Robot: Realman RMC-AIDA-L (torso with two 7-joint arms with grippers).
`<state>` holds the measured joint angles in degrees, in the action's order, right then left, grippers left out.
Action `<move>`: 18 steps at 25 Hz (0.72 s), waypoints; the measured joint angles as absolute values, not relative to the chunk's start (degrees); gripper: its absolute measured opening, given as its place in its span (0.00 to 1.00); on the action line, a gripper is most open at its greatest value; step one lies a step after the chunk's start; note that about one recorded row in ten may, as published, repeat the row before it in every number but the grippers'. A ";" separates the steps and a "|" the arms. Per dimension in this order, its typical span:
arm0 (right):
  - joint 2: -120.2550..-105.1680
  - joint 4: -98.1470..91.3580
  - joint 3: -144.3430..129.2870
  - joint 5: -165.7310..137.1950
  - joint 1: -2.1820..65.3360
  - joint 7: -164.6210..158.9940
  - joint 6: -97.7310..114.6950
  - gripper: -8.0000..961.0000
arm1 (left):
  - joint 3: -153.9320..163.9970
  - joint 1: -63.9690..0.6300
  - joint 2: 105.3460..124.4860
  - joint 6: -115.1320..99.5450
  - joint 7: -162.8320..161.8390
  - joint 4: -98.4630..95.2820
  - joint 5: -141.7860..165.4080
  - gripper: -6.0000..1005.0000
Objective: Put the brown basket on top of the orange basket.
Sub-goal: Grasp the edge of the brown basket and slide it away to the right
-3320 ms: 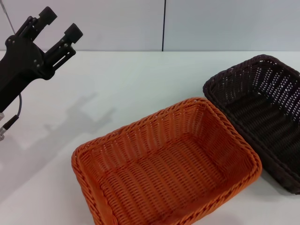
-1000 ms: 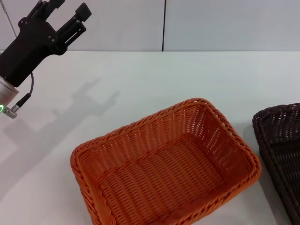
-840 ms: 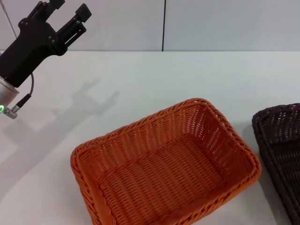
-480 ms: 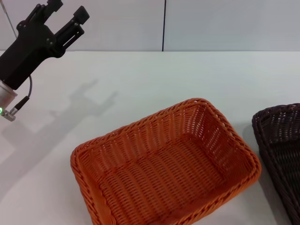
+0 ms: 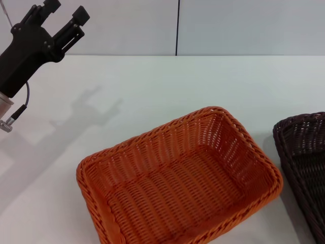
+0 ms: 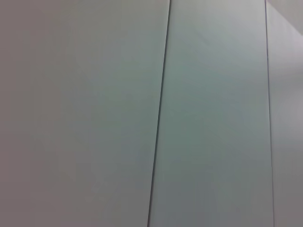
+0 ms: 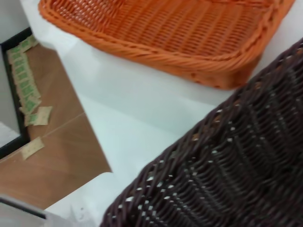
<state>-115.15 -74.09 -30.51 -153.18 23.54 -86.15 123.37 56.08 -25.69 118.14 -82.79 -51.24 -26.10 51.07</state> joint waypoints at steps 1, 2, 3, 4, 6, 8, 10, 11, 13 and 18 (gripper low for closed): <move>-115.15 -74.09 -30.51 -153.18 23.54 -86.15 123.37 0.77 | 56.08 -25.74 118.17 -82.78 -51.24 -26.10 51.07 0.81; -115.33 -73.75 -30.63 -153.12 23.46 -85.71 123.32 0.77 | 56.07 -25.78 118.21 -82.76 -51.24 -26.09 51.07 0.81; -115.49 -73.30 -30.65 -153.03 23.42 -85.23 123.29 0.77 | 56.07 -25.79 118.23 -82.75 -51.24 -26.07 51.07 0.81; -115.66 -72.64 -30.66 -152.97 23.40 -84.66 123.28 0.77 | 56.07 -25.81 118.26 -82.73 -51.24 -26.04 51.07 0.81; -115.96 -71.65 -30.65 -152.95 23.42 -83.92 123.27 0.77 | 56.07 -25.82 118.32 -82.72 -51.24 -26.01 51.07 0.81; -116.35 -71.28 -31.22 -152.94 23.48 -83.47 123.48 0.77 | 56.06 -25.83 118.36 -82.71 -51.26 -26.01 51.06 0.81; -116.75 -71.25 -32.17 -152.88 23.45 -83.33 123.86 0.77 | 56.01 -25.84 118.38 -82.70 -51.41 -26.01 51.01 0.81; -116.99 -71.24 -32.79 -152.80 23.42 -83.32 124.02 0.77 | 55.99 -25.84 118.39 -82.70 -51.45 -26.01 50.95 0.81; -117.43 -71.15 -34.10 -152.78 23.41 -83.32 124.07 0.77 | 55.98 -25.84 118.40 -82.71 -51.46 -26.01 50.91 0.81; -118.23 -70.75 -36.38 -152.44 23.44 -83.32 124.51 0.77 | 55.98 -25.59 118.47 -82.79 -51.39 -25.96 50.55 0.81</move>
<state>-118.23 -70.75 -36.38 -152.44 23.44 -83.32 124.51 55.98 -25.59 118.47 -82.79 -51.39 -25.96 50.55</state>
